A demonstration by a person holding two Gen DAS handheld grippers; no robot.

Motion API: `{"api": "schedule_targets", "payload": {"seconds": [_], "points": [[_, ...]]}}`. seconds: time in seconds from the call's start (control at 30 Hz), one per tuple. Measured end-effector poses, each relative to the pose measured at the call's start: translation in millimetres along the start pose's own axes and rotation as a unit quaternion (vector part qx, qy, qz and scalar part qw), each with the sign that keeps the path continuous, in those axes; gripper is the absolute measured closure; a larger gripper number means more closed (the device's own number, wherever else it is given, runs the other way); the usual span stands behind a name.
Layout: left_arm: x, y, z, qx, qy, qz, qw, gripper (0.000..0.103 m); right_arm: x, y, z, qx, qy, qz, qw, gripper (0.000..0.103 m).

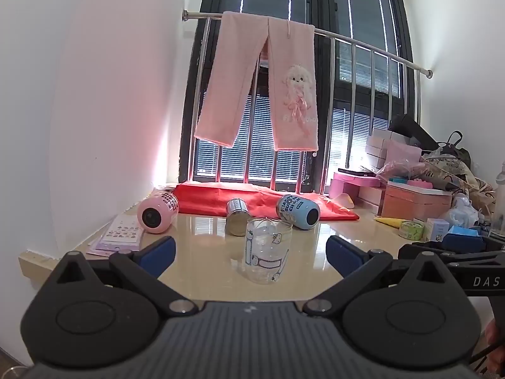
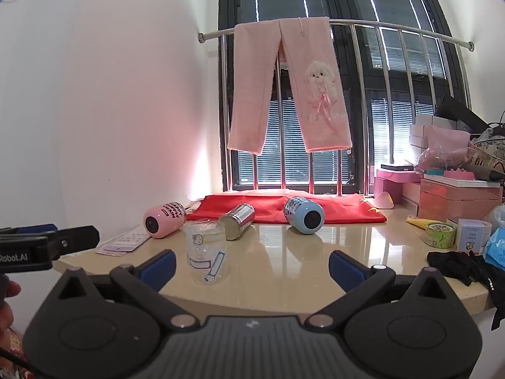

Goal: Flip cup upright

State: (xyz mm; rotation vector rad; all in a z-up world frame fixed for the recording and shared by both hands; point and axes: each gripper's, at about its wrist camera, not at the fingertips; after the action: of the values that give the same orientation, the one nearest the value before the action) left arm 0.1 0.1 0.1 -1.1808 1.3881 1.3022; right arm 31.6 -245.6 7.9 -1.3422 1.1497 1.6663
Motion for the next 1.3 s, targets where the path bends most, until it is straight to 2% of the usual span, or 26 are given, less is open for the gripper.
{"api": "schedule_targets", "payload": {"seconds": [0.27,0.3,1.3], "points": [[-0.4,0.0,-0.7,-0.001,0.0,-0.002,1.0,0.0,-0.3,1.0,0.9,0.0,0.0,0.0,1.0,0.0],[-8.3,0.9,1.0,-0.002,0.0,-0.003,1.0,0.0,-0.4,1.1,1.0,0.0,0.0,0.0,1.0,0.0],[-6.5,5.8,2.9,-0.001,0.002,-0.006,1.0,0.0,0.1,2.6,2.2,-0.001,0.0,-0.003,1.0,0.0]]}}
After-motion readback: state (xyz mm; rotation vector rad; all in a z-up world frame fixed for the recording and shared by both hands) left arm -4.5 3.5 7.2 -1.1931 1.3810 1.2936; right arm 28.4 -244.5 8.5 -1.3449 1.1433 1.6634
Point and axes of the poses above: each gripper's, at about its wrist camera, not at the fingertips, and y roughly against the way its jaws point, z to its left, x to its underside, and after that the axes turned 1 degree about z, right-handed
